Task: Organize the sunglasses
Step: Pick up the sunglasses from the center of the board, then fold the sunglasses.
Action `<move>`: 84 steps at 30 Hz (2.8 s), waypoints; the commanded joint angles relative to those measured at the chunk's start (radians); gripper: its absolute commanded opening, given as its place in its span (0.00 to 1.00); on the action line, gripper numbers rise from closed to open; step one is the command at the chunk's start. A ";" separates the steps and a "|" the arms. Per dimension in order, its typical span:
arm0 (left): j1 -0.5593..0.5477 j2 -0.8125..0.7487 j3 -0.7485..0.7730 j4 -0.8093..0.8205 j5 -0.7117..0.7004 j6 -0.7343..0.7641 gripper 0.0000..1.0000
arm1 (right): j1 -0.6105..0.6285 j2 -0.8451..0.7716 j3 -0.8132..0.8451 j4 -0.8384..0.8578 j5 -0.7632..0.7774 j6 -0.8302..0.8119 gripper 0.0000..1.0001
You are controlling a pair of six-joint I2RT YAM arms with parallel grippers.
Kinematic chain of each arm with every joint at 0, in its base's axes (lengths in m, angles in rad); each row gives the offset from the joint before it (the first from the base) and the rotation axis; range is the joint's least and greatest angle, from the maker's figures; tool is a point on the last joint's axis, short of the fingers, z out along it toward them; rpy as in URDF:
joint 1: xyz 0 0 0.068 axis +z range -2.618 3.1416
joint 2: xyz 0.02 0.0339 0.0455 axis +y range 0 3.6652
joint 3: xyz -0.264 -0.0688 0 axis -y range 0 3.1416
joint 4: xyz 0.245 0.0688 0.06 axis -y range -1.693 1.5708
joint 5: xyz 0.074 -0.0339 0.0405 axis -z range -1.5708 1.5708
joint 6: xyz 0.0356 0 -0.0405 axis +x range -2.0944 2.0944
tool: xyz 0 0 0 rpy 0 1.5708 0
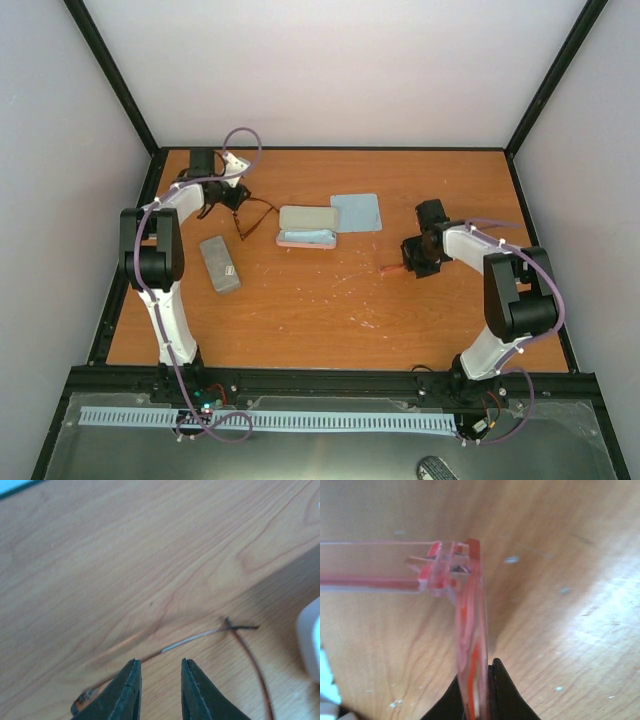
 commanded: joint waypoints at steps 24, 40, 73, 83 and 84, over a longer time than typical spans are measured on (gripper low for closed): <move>-0.173 -0.058 0.396 0.043 0.667 -0.390 0.23 | 0.100 0.309 0.709 -0.119 -0.684 -1.244 0.03; -0.251 -0.086 0.282 0.099 0.709 -0.441 0.21 | 0.165 0.476 0.934 -0.134 -0.722 -1.248 0.03; -0.197 -0.180 0.123 -0.059 0.535 -0.187 0.18 | 0.071 0.537 1.095 -0.204 -0.616 -1.193 0.03; -0.340 -0.336 -0.115 -0.096 0.512 -0.037 0.14 | 0.077 0.654 1.318 -0.220 -0.645 -1.124 0.03; -0.352 -0.339 -0.118 -0.090 0.512 -0.045 0.14 | 0.080 0.649 1.317 -0.223 -0.648 -1.129 0.03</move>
